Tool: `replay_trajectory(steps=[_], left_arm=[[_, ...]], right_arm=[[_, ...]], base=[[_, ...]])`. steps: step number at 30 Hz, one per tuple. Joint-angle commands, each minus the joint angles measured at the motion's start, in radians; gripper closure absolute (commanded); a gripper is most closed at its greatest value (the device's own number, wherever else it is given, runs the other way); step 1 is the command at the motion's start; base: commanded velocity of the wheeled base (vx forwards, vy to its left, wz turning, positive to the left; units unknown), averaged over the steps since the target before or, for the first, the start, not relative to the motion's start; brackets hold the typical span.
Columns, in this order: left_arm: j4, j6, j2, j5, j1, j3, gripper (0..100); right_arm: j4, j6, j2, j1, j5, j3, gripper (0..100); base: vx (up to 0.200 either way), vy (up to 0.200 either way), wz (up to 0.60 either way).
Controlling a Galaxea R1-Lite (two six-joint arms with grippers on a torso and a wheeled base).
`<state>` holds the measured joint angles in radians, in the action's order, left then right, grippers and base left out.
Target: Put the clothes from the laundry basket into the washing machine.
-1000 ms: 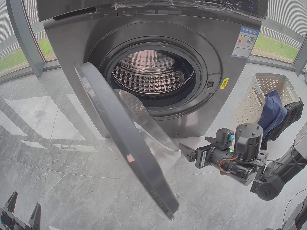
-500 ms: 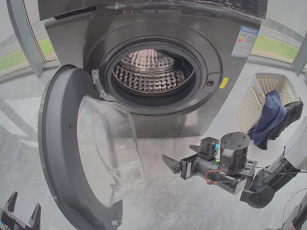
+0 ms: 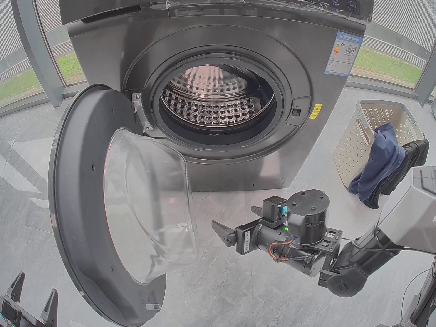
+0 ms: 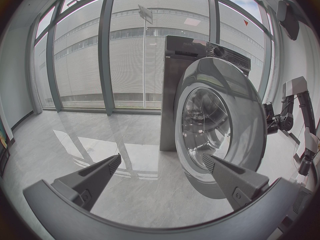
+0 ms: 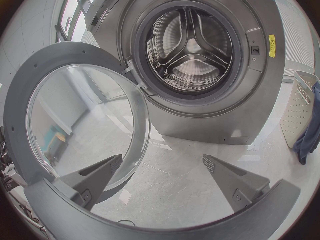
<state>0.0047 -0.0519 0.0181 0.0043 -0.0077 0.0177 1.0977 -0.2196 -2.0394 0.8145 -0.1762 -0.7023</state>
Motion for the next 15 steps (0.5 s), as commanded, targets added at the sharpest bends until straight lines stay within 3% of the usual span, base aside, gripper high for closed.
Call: replay_trajectory(steps=[1, 15], left_arm=[[0.000, 0.000, -0.018, 0.000, 0.000, -0.016, 0], [0.000, 0.000, -0.018, 0.000, 0.000, -0.016, 0]], right_arm=[[0.001, 0.000, -0.067, 0.015, -0.002, -0.060, 0], [0.016, 0.000, -0.073, 0.005, -0.005, -0.074, 0]], base=[[0.000, 0.000, 0.00], [0.000, 0.000, 0.00]])
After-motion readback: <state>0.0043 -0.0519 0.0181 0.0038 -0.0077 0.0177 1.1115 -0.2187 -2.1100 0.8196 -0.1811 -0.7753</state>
